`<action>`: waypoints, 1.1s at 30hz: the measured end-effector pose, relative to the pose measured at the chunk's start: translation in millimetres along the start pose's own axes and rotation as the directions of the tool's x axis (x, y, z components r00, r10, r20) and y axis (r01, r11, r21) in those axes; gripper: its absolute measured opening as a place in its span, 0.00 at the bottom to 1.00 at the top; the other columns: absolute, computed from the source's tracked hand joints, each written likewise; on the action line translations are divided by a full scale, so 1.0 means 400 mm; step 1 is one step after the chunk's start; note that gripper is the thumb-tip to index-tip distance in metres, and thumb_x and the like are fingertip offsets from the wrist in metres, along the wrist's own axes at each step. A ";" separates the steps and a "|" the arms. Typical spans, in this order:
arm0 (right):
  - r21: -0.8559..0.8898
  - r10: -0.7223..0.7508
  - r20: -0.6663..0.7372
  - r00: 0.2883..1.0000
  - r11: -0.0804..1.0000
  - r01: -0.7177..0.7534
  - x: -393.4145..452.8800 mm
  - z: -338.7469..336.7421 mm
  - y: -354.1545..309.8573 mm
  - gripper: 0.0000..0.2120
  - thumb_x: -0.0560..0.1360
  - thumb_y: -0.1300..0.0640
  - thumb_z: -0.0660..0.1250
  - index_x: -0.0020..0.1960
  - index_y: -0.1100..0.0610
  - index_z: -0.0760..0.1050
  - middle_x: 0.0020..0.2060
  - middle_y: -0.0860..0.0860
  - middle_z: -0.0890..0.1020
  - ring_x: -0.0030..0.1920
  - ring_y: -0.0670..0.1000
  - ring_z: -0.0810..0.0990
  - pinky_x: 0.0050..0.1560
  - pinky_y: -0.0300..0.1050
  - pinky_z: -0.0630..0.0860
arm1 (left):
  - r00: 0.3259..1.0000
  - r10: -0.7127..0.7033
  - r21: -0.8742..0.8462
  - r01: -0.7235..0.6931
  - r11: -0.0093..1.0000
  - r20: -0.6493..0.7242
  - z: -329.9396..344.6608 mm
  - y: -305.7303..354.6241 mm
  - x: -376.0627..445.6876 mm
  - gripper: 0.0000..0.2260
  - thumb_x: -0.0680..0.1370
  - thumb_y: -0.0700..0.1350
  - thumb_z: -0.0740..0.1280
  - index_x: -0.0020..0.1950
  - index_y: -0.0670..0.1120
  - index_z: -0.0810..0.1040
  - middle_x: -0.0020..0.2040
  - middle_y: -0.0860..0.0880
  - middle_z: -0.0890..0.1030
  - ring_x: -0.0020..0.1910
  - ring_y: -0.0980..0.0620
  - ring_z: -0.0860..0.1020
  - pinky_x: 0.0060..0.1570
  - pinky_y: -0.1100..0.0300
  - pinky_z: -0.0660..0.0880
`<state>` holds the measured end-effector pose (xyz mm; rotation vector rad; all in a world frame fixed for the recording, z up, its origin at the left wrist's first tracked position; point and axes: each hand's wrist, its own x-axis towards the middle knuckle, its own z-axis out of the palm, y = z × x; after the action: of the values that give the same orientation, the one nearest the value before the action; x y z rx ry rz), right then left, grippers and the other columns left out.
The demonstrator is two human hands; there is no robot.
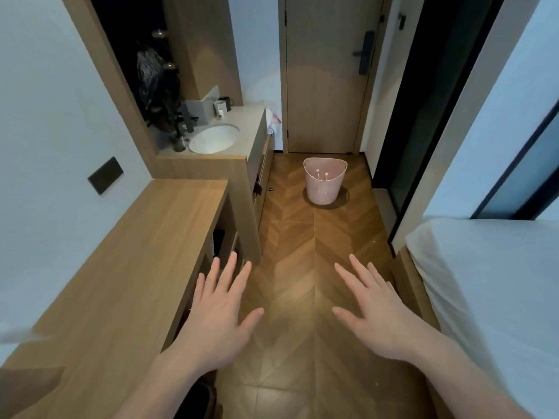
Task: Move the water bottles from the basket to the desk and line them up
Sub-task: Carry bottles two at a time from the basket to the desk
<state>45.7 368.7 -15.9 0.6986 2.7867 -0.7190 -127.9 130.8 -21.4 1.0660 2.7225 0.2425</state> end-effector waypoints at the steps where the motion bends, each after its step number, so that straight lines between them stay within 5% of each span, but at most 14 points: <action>1: 0.006 -0.013 0.002 1.000 1.000 0.013 0.032 -0.019 0.008 0.37 0.85 0.37 0.58 0.85 0.37 0.40 0.83 0.40 0.32 0.84 0.52 0.33 0.83 0.58 0.40 | 1.000 -0.011 0.004 0.011 1.000 0.002 -0.003 0.007 0.029 0.37 0.82 0.68 0.55 0.83 0.62 0.36 0.81 0.57 0.28 0.79 0.49 0.26 0.80 0.44 0.33; 13: -0.044 0.024 0.024 0.999 0.999 -0.023 0.435 -0.185 0.122 0.38 0.85 0.37 0.58 0.85 0.37 0.39 0.83 0.41 0.31 0.84 0.53 0.31 0.84 0.61 0.39 | 1.000 0.013 0.002 -0.013 1.000 0.014 0.006 0.037 0.509 0.37 0.82 0.69 0.54 0.84 0.62 0.38 0.81 0.57 0.28 0.79 0.50 0.26 0.78 0.46 0.31; 33: 0.084 0.277 -0.053 0.959 0.959 -0.272 1.208 -0.493 0.425 0.38 0.83 0.33 0.59 0.84 0.34 0.40 0.82 0.38 0.32 0.84 0.51 0.33 0.81 0.57 0.39 | 0.956 0.286 -0.001 -0.287 0.958 0.070 -0.117 0.142 1.547 0.36 0.83 0.66 0.56 0.85 0.60 0.42 0.82 0.56 0.30 0.80 0.49 0.27 0.78 0.48 0.30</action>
<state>-304.9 789.4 -50.9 1.1153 2.6510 -0.7607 -546.8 591.7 -45.0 1.4441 2.5028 0.2316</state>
